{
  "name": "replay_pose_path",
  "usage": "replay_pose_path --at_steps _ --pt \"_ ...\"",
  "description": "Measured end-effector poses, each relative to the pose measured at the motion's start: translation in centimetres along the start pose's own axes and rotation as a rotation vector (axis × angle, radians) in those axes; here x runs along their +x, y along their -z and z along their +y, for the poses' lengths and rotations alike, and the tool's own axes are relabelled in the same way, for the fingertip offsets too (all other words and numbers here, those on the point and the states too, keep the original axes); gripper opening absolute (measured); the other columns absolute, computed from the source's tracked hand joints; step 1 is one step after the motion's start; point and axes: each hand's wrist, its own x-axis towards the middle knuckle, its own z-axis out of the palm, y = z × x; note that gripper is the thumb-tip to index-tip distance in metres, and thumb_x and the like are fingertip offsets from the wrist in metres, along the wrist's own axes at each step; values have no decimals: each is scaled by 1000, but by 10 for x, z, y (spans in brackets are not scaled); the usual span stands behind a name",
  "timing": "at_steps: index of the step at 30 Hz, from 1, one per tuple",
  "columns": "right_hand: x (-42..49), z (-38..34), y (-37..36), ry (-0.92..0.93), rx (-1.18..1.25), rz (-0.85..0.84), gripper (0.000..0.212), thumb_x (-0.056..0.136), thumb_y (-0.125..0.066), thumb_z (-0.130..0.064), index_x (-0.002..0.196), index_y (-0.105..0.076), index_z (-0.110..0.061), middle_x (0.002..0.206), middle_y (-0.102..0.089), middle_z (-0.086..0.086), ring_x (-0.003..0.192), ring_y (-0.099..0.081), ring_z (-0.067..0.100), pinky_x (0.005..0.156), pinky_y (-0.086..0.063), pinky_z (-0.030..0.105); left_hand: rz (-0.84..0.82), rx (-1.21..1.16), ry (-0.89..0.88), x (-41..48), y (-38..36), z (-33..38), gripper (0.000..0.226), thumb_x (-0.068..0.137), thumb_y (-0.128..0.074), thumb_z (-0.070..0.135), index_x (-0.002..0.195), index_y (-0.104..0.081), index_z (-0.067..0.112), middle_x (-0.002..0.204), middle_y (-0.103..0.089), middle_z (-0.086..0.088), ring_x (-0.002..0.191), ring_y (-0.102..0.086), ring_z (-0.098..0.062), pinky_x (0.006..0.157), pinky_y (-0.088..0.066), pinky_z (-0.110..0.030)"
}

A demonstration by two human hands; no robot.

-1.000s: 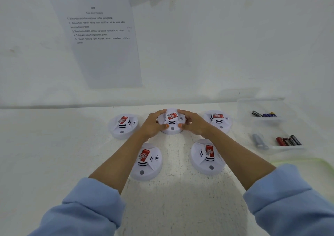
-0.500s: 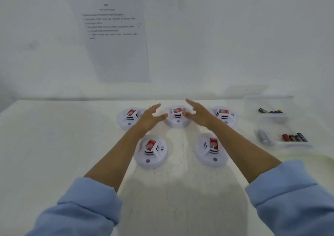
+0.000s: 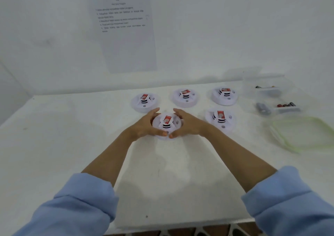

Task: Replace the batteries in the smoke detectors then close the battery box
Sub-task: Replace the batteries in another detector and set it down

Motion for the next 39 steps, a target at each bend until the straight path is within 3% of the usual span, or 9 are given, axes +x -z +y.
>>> replay_pose_path --at_steps 4,8,15,21,24,27,31,36,39 --pt "-3 -6 -1 33 -36 74 84 75 -74 -8 140 -22 2 147 -31 14 136 -31 24 103 -26 20 -7 93 -7 3 -4 7 124 52 -90 24 147 -12 11 152 -25 -2 138 -27 -17 113 -27 -33" --pt "-2 -15 6 76 -7 122 90 69 -79 -8 140 -24 -2 144 -35 12 133 -35 23 106 -29 25 67 80 -36 11 -1 18 106 62 -84 3 146 -18 8 146 -31 -2 128 -33 -9 97 -31 -19" --pt "-21 15 20 87 167 210 92 65 -81 -5 140 -28 -10 142 -39 6 130 -39 20 109 -35 35 48 99 -112 10 -24 42 116 42 -79 24 144 -24 10 141 -36 1 127 -36 -9 96 -31 -20" --pt "-37 7 55 235 378 167 95 58 -81 6 137 -34 -19 136 -46 3 123 -47 18 97 -47 32 48 23 -221 21 -31 73 104 55 -83 5 140 -25 22 128 -39 6 112 -45 -6 74 -43 -6" --pt "-56 19 109 260 358 194 95 65 -76 5 142 -27 -21 140 -38 -1 123 -44 16 98 -45 28 36 20 -276 49 -55 110 120 45 -87 26 145 -20 28 138 -31 -1 123 -40 -16 96 -46 -29" --pt "-72 39 160 270 523 189 77 78 -67 -4 142 -27 -20 136 -41 -6 114 -51 14 92 -48 28 16 -88 -327 78 -90 143 117 37 -88 35 138 -30 28 137 -40 -4 123 -47 -20 95 -50 -40" --pt "-90 81 223 210 743 254 54 86 -53 -32 137 -37 -21 133 -47 -1 102 -56 18 89 -50 34 73 -353 -413 115 -152 182 106 48 -83 14 137 -27 22 127 -47 6 115 -50 -9 82 -52 -20" --pt "-100 129 261 99 716 91 35 93 -48 -30 126 -50 -19 114 -61 7 90 -64 25 79 -57 37 62 -445 -434 148 -208 204 109 50 -87 18 140 -25 17 137 -47 -11 127 -45 -27 99 -47 -46" --pt "-98 142 278 146 795 160 39 89 -56 -16 127 -47 -12 116 -59 13 89 -66 23 66 -58 34 125 -426 -437 158 -225 210 107 49 -86 13 137 -26 20 136 -45 -1 123 -49 -12 91 -53 -31"
